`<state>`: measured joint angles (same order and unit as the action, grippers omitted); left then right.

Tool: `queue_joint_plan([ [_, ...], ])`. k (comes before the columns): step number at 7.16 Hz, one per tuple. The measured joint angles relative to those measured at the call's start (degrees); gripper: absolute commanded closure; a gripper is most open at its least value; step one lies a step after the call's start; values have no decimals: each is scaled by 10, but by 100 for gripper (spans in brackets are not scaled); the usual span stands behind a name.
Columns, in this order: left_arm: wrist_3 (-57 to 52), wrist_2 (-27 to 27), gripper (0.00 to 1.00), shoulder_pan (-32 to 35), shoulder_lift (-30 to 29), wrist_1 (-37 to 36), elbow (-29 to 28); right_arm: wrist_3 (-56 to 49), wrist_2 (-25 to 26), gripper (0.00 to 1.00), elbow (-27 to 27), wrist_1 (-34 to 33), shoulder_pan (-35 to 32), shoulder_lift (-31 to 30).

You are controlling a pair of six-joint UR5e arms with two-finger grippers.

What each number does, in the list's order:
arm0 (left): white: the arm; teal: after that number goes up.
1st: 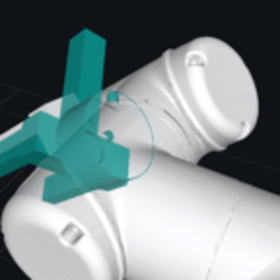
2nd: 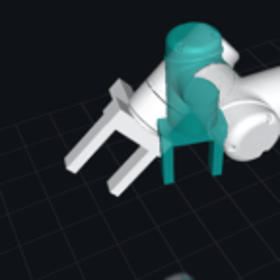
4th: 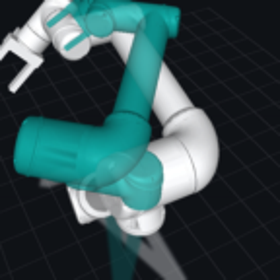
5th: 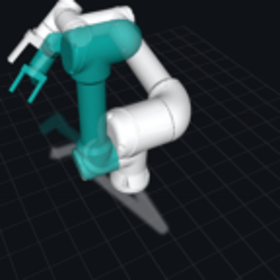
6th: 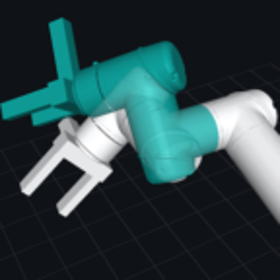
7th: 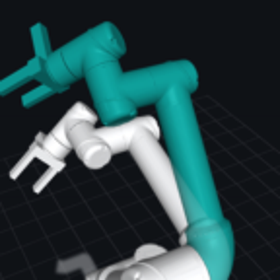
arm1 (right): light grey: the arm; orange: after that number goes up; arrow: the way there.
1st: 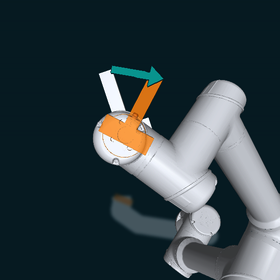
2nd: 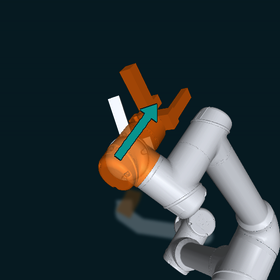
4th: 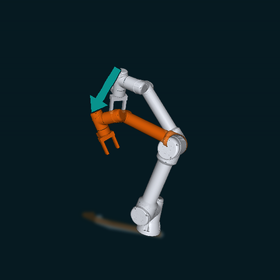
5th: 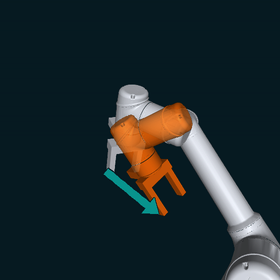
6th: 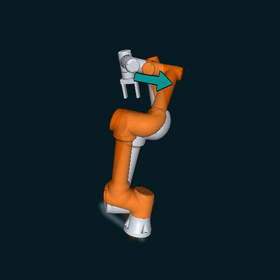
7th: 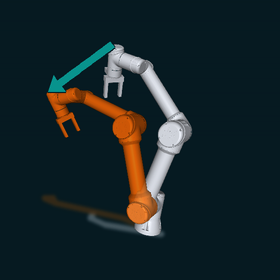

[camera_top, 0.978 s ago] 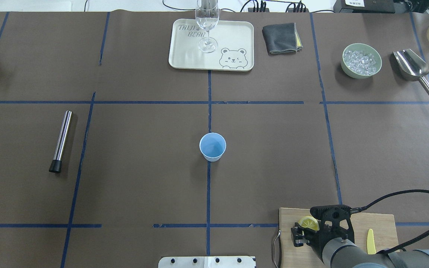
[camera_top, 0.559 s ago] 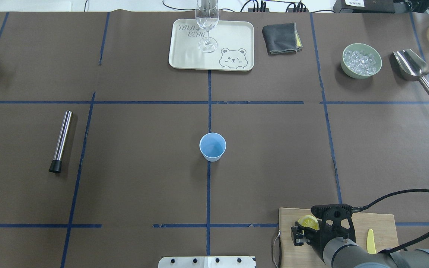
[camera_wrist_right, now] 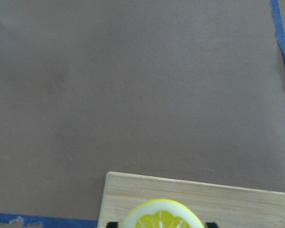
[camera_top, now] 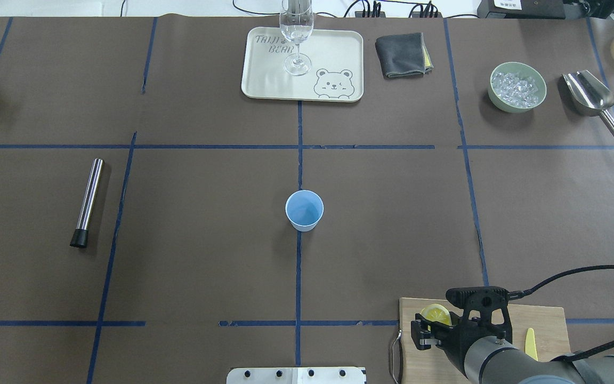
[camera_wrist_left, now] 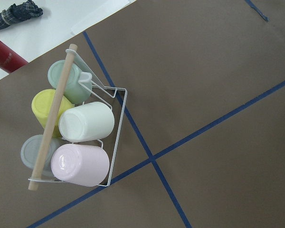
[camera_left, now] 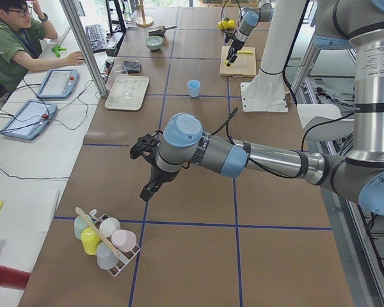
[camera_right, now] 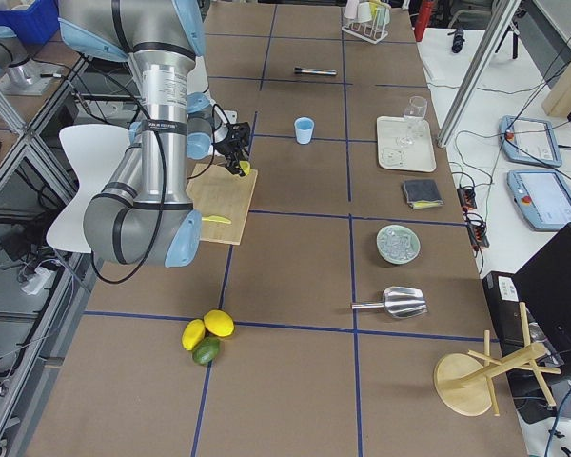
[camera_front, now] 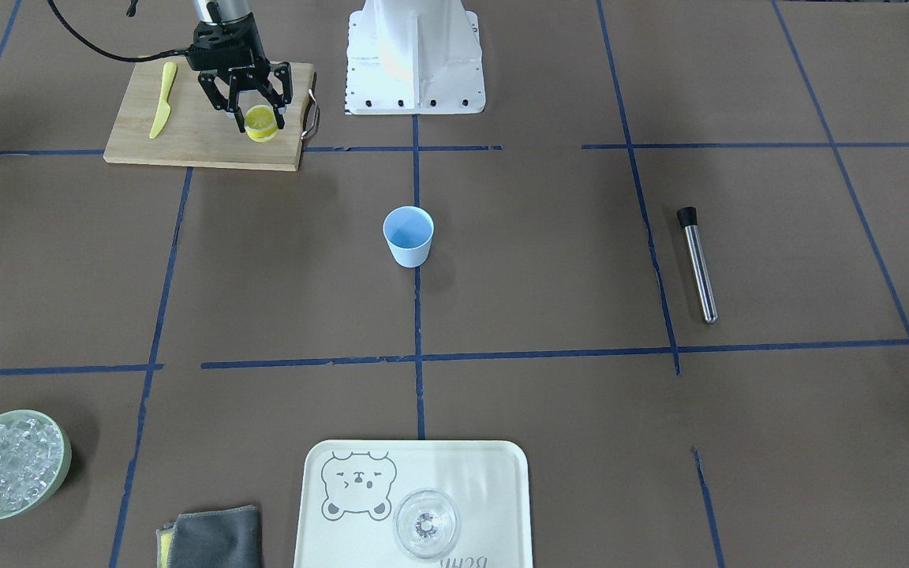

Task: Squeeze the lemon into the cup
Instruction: 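Close the right gripper on the lemon slice, then lift the lemon slice with the right gripper and carry it toward the blue cup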

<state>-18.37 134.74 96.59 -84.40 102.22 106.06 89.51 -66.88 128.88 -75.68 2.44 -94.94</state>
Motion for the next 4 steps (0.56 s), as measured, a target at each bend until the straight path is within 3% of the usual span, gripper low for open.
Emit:
queue_joint_plan([
  [2, 0, 0, 0, 0, 1, 0, 0, -5, -30, 100, 6, -10, -23, 15],
  [4, 0, 0, 0, 0, 1, 0, -1, -12, -64, 100, 1, -83, -56, 83],
])
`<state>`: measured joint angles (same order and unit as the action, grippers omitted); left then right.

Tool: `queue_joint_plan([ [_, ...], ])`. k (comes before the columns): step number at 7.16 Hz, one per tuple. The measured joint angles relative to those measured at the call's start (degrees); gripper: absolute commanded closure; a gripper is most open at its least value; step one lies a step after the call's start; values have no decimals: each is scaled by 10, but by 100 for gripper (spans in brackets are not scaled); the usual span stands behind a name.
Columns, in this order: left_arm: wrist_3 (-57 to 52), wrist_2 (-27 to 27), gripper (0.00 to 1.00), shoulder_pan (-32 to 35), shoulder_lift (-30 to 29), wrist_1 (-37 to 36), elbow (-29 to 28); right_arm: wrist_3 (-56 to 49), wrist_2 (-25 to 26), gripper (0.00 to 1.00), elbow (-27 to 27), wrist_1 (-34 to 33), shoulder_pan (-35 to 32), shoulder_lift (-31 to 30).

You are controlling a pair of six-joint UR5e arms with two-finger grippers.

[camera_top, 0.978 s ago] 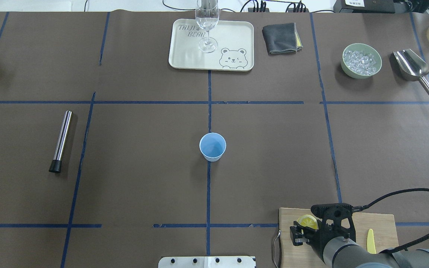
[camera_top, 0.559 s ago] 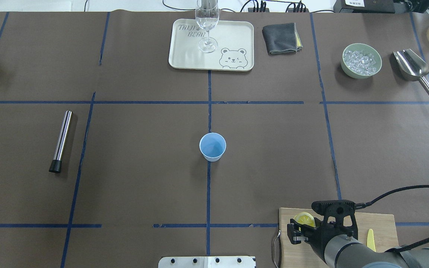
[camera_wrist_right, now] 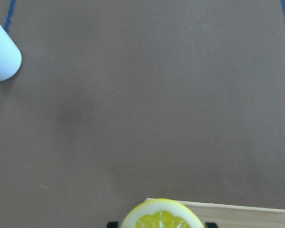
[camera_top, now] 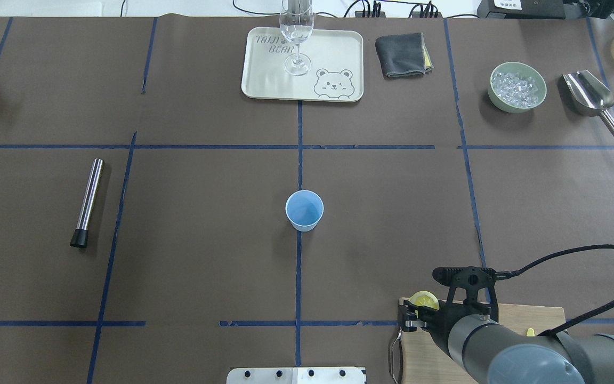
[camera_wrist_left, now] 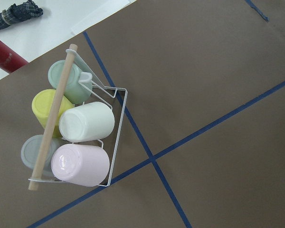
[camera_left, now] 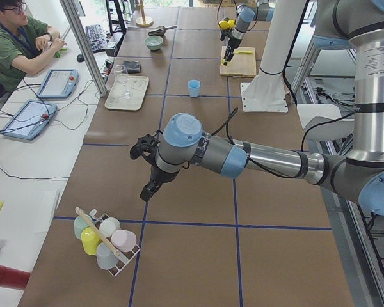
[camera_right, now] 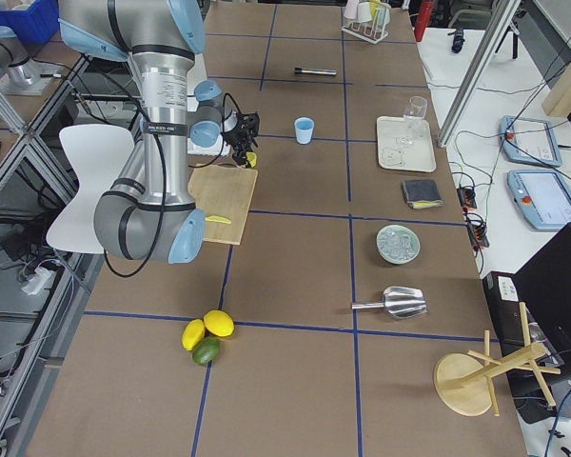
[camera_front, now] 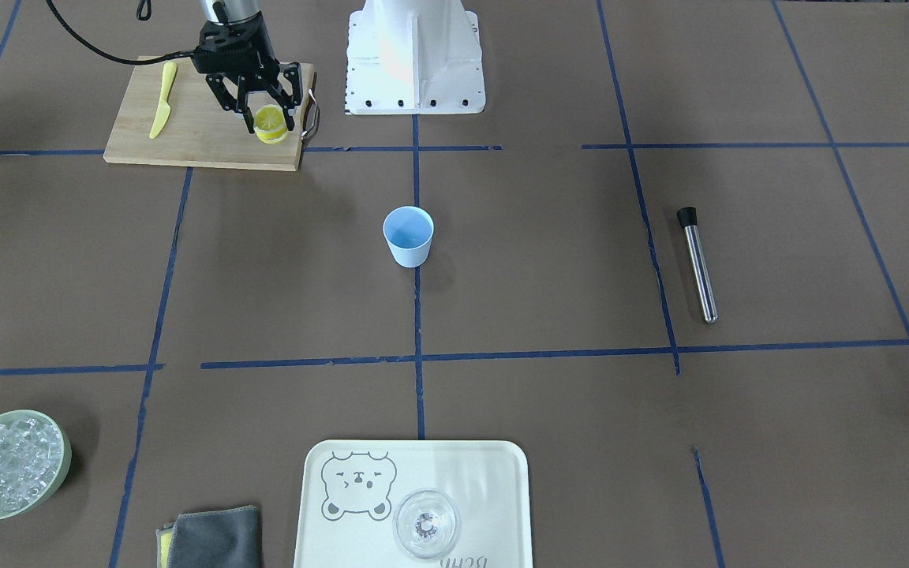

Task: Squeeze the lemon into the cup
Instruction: 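Lift the lemon slice with the right gripper and carry it toward the blue cup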

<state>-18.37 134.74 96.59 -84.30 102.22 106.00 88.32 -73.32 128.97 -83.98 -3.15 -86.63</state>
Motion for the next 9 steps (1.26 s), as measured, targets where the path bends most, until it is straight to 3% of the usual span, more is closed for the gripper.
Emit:
queue_joint_plan([
  [3, 1, 0, 0, 0, 0, 0, -1, -25, -56, 100, -72, -152, -77, 200],
  [7, 1, 0, 0, 0, 5, 0, -3, -55, -116, 100, -188, -190, -166, 370],
  [9, 0, 0, 0, 0, 6, -1, -3, -63, -120, 100, -222, -191, -176, 396],
])
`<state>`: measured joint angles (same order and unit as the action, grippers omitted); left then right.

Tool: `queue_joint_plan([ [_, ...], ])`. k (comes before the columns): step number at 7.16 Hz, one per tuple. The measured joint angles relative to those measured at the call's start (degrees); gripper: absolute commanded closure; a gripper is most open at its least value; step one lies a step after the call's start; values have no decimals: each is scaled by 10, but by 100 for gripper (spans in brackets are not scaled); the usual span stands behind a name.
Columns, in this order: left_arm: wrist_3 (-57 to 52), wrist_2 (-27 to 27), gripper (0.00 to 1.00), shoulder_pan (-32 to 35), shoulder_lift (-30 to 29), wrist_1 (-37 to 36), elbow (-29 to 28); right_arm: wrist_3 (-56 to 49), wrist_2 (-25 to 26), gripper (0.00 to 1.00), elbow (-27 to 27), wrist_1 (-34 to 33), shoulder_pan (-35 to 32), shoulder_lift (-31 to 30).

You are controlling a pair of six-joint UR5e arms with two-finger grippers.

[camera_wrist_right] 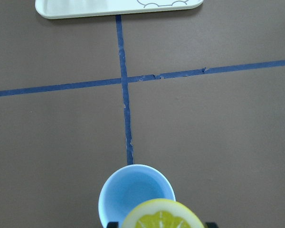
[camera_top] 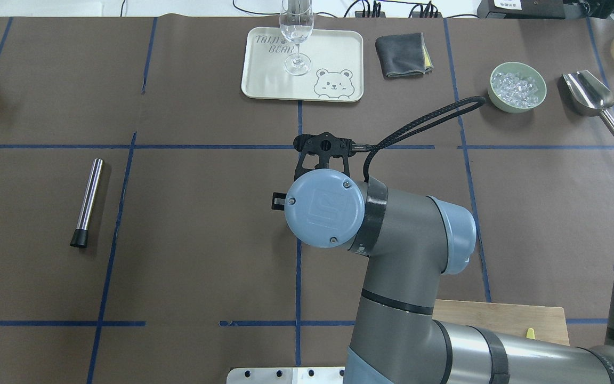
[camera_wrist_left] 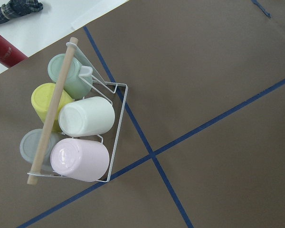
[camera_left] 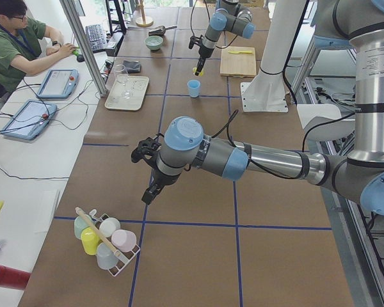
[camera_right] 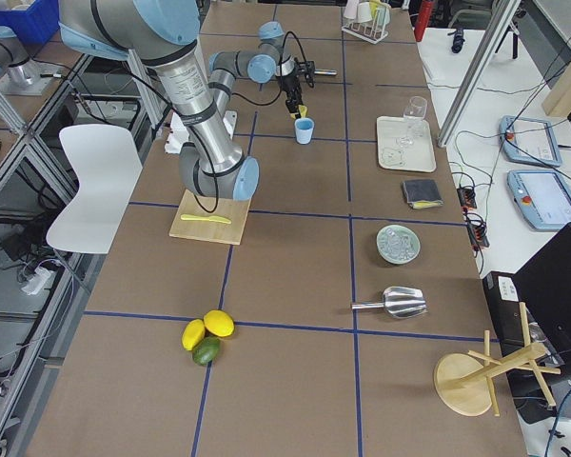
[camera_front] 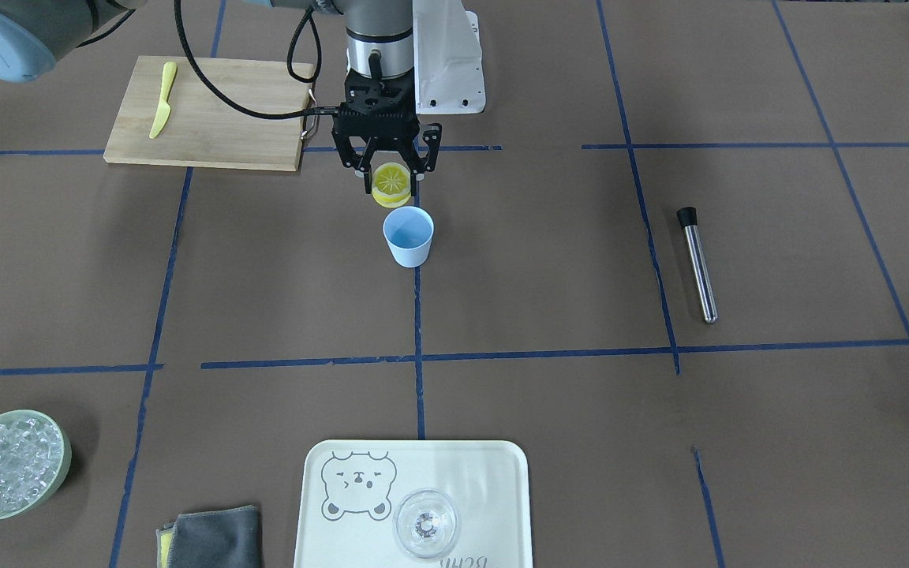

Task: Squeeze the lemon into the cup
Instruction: 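Lift the lemon slice with the right gripper and carry it toward the blue cup, then lower the lemon slice over the blue cup and open the right gripper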

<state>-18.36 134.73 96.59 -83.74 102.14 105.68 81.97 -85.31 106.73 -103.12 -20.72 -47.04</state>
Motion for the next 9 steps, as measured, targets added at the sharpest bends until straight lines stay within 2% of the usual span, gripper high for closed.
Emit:
queue_joint_plan([
  [3, 0, 0, 0, 0, 1, 0, -1, -6, 0, 100, -22, 6, -1, 7],
  [5, 0, 0, 0, 0, 2, 0, -2, -7, 0, 99, -57, 32, -1, 15],
  [6, 0, 0, 0, 0, 2, 0, -2, -7, 0, 90, -67, 38, 0, 16],
  [7, 0, 0, 0, 0, 2, 0, -2, -6, 0, 74, -71, 41, 0, 15],
  [8, 0, 0, 0, 0, 2, 0, -2, -6, 0, 68, -75, 42, 1, 15],
  [9, 0, 0, 0, 0, 2, 0, -2, -6, 0, 56, -77, 42, 3, 16],
])
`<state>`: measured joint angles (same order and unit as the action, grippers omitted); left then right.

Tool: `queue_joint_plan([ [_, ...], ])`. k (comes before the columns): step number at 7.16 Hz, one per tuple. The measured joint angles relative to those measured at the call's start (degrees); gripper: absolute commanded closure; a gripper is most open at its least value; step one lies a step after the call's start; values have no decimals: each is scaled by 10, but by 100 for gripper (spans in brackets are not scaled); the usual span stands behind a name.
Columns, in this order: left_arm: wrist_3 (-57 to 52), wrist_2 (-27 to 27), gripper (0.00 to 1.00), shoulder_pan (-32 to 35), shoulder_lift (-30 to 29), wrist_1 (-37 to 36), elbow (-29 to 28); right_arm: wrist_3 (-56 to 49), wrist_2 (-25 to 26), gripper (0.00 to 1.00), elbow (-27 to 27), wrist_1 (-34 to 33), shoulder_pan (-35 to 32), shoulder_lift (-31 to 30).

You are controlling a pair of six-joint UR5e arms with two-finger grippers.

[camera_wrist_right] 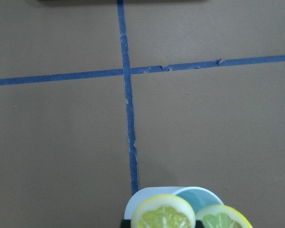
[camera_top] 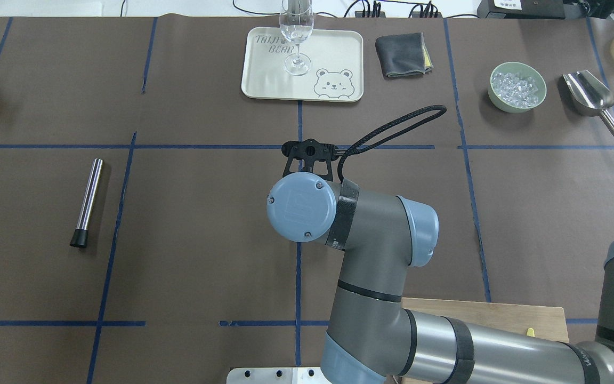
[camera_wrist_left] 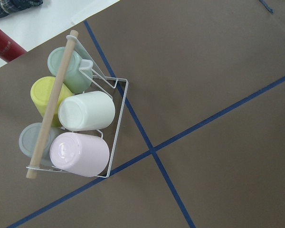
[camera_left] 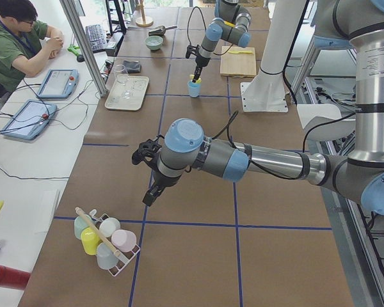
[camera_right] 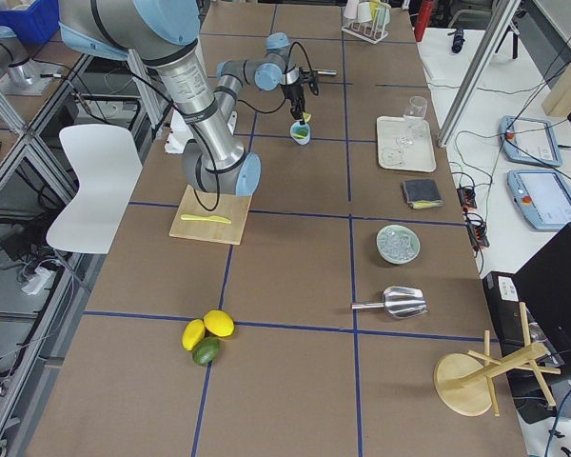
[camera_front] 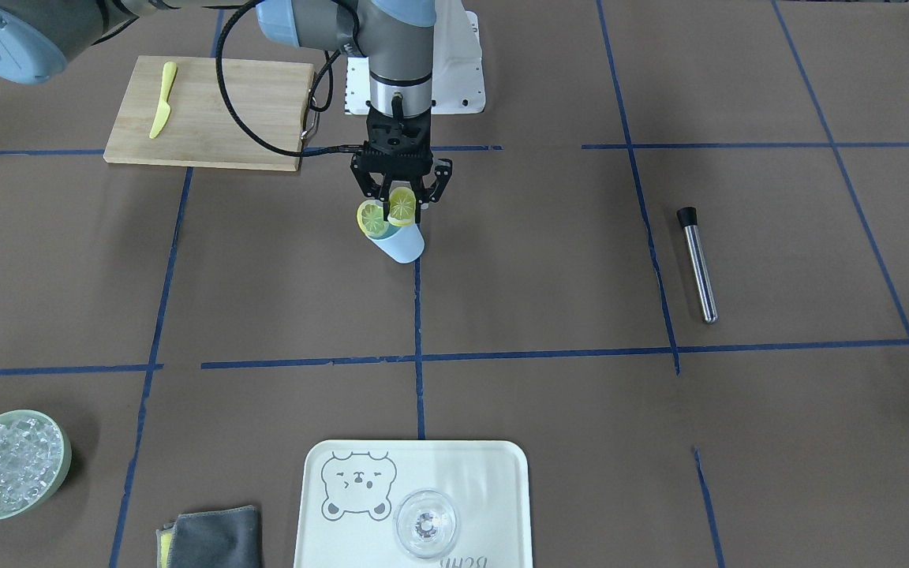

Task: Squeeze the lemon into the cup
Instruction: 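Lower the lemon slice over the blue cup and open the right gripper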

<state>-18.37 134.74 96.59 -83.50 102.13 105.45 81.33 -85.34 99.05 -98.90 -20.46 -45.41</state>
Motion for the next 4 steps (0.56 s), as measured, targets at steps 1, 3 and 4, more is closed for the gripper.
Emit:
queue_joint_plan([
  [1, 0, 0, 0, 0, 0, 0, -1, 0, 0, 46, 0, 0, 0, 1],
  [3, 0, 0, 0, 0, 0, -1, -2, 0, 0, 46, 0, -1, 1, 3],
  [4, 0, 0, 0, 0, 1, -1, -2, 0, 0, 46, 0, -1, 1, 4],
])
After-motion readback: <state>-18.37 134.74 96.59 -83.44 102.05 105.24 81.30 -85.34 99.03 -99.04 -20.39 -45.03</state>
